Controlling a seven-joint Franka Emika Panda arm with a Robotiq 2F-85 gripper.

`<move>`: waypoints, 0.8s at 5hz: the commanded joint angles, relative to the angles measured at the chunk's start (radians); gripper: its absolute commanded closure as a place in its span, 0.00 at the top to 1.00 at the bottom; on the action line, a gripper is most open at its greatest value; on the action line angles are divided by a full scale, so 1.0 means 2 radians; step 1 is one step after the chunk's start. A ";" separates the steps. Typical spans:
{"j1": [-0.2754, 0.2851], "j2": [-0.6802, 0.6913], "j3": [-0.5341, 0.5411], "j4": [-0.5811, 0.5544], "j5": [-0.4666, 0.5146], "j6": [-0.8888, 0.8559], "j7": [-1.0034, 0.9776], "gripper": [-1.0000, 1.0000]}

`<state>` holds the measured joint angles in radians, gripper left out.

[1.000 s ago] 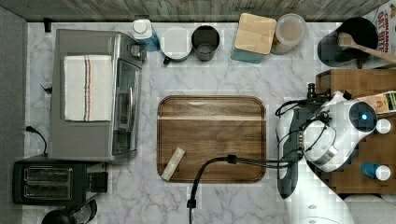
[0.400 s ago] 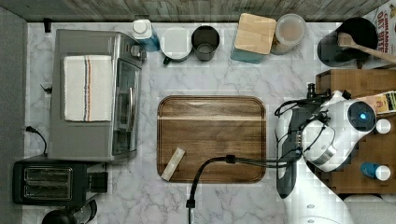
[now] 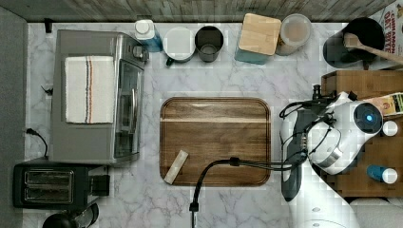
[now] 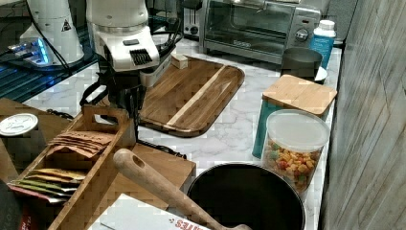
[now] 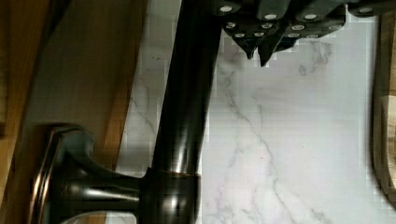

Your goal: Close the drawer.

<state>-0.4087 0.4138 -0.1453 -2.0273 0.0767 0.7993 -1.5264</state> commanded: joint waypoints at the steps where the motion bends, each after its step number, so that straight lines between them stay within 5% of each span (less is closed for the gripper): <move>1: -0.038 -0.011 -0.049 0.070 -0.013 0.040 0.012 0.00; 4: -0.033 -0.010 -0.054 0.070 -0.010 0.040 0.010 0.00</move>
<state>-0.3943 0.4143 -0.1580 -2.0254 0.0764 0.8003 -1.5264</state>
